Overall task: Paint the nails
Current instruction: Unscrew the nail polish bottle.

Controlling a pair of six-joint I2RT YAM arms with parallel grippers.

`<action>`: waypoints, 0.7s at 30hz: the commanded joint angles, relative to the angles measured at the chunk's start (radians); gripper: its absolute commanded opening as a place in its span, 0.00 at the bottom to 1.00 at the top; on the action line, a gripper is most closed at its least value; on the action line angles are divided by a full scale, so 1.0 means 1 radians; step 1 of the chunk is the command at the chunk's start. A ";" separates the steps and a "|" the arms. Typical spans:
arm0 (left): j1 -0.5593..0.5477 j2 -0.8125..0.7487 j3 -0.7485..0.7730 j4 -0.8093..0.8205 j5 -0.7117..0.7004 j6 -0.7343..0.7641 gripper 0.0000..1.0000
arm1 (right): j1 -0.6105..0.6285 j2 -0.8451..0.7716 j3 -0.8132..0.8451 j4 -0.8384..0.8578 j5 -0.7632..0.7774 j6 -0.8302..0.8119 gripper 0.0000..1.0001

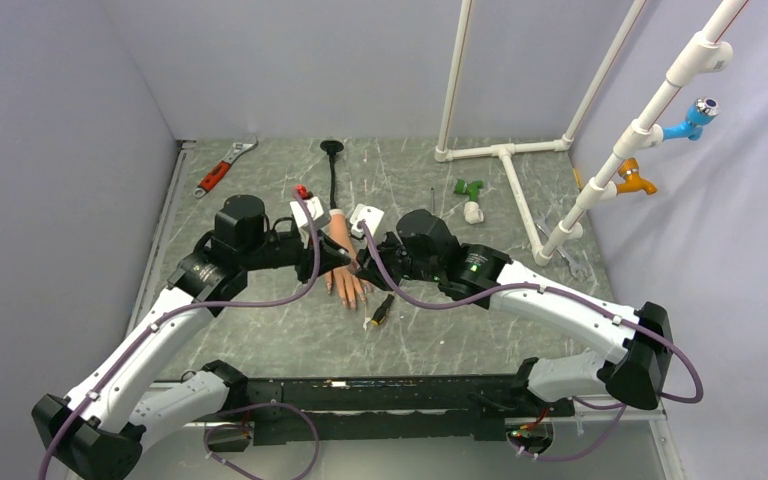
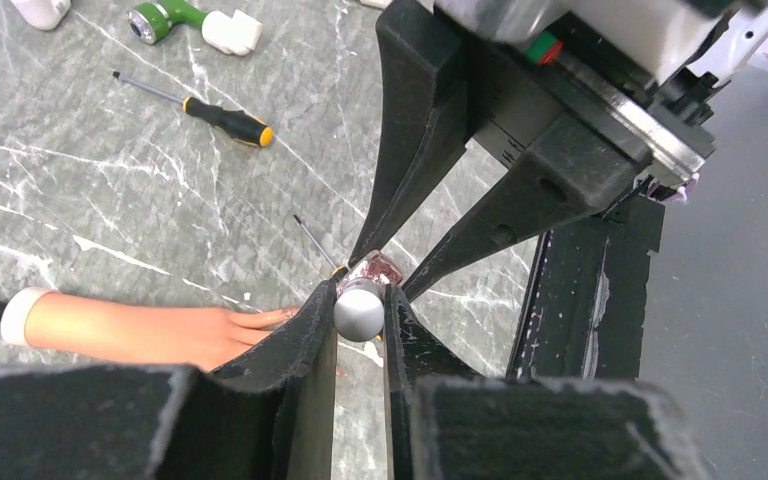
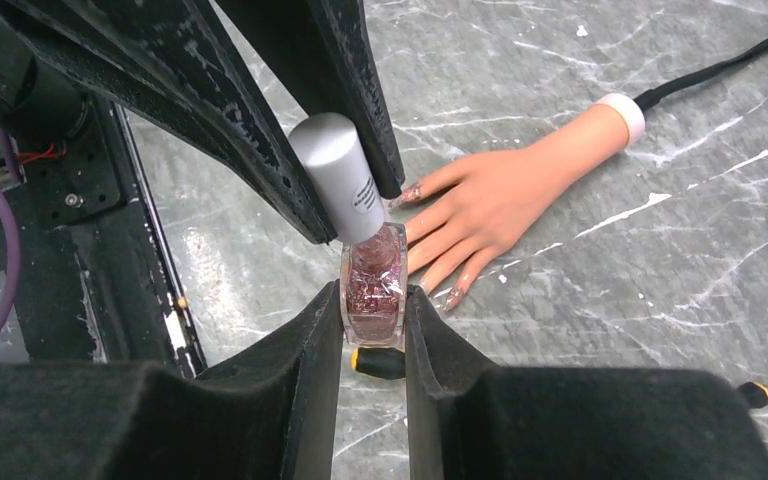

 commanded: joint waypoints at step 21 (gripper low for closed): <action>0.030 -0.061 0.008 0.068 0.027 -0.035 0.00 | -0.001 -0.016 -0.004 0.043 -0.006 -0.020 0.00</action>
